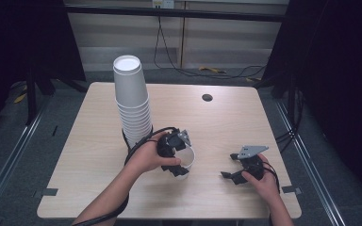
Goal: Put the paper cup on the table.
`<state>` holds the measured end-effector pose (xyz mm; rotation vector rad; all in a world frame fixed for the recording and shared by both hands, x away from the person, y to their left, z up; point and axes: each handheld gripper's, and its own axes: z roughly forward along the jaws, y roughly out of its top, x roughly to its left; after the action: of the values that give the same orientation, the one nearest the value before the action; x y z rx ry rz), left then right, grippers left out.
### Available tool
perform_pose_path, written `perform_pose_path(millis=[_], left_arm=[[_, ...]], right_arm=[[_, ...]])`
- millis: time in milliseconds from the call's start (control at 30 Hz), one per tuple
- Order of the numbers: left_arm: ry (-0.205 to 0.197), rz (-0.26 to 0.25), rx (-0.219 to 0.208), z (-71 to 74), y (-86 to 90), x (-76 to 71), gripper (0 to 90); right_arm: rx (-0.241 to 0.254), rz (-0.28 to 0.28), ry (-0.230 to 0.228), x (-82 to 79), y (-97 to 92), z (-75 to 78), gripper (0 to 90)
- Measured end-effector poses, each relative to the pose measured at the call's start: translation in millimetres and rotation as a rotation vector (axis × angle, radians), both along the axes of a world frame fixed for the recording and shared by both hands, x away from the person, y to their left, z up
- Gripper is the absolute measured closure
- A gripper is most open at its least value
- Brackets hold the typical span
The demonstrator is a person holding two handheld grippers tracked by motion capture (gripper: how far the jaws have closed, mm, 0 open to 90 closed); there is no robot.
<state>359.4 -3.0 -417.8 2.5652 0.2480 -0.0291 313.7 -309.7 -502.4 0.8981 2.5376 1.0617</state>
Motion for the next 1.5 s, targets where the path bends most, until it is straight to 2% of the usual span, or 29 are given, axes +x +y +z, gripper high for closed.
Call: perform_pose_path(millis=[267, 433, 500, 800, 833, 867, 900, 933, 1000, 1033, 1067, 1100, 1133, 1233, 1267, 1300, 1400, 1500], left_arm=[[-0.003, 0.010, -0.014, -3.5, 5.8, -1.2, 3.7], [0.008, 0.014, 0.002, -9.1, 10.4, -3.3, 4.5], [0.008, 0.020, -0.005, -11.0, 12.4, -3.7, 5.0], [0.006, 0.039, -0.015, -19.0, 29.2, -6.9, 8.4], [0.011, 0.054, -0.031, -20.1, 29.9, -8.7, 8.7], [0.005, 0.029, -0.019, -19.4, 32.8, -8.1, 8.8], [0.016, 0.053, -0.040, -20.5, 33.6, -10.2, 9.2], [0.014, 0.056, -0.044, -20.6, 35.6, -10.6, 9.4], [0.004, 0.033, -0.033, -21.0, 39.6, -9.3, 10.2], [0.006, 0.036, -0.033, -21.7, 41.1, -9.4, 10.2], [0.014, 0.062, -0.051, -23.3, 42.5, -11.1, 10.5], [0.009, 0.051, -0.042, -23.1, 44.2, -10.6, 10.7], [0.014, 0.063, -0.059, -24.6, 44.9, -11.7, 10.7], [0.008, 0.070, -0.048, -26.4, 48.3, -13.2, 10.8], [0.006, 0.056, -0.044, -26.3, 50.4, -12.4, 11.2], [0.016, 0.068, -0.055, -27.1, 51.5, -13.5, 11.3], [0.008, 0.064, -0.051, -29.9, 56.0, -15.7, 12.8], [0.017, 0.083, -0.070, -33.1, 60.5, -17.4, 13.0]], right_arm=[[0.001, 0.001, 0.002, 0.1, 0.0, 0.0, 14.2], [0.001, 0.002, 0.002, 0.1, 0.0, 0.0, 14.2], [0.002, 0.001, 0.002, 0.1, 0.0, 0.0, 14.2], [0.001, 0.005, 0.003, 0.4, -0.1, 0.0, 14.2], [0.001, 0.005, 0.003, 0.4, -0.1, 0.0, 14.1], [0.001, 0.005, 0.003, 0.4, -0.1, 0.0, 14.1], [0.002, 0.004, 0.003, 0.4, -0.1, 0.0, 14.2], [0.001, 0.005, 0.003, 0.4, -0.1, 0.0, 14.2], [0.001, 0.005, 0.003, 0.4, -0.1, 0.0, 14.2], [0.001, 0.005, 0.003, 0.4, -0.1, 0.0, 14.1], [0.001, 0.005, 0.003, 0.4, -0.1, 0.0, 14.2], [0.001, 0.005, 0.003, 0.4, -0.1, 0.0, 14.2], [0.002, 0.004, 0.003, 0.3, 0.0, 0.0, 14.1], [0.002, 0.004, 0.003, 0.3, 0.0, 0.0, 14.1], [0.002, 0.004, 0.002, 0.4, 0.0, 0.0, 14.1], [0.001, 0.005, 0.003, 0.3, -0.1, 0.0, 14.1], [0.001, 0.004, 0.002, 0.3, 0.0, 0.0, 14.2], [0.001, 0.005, 0.002, 0.3, 0.0, 0.0, 14.2]])
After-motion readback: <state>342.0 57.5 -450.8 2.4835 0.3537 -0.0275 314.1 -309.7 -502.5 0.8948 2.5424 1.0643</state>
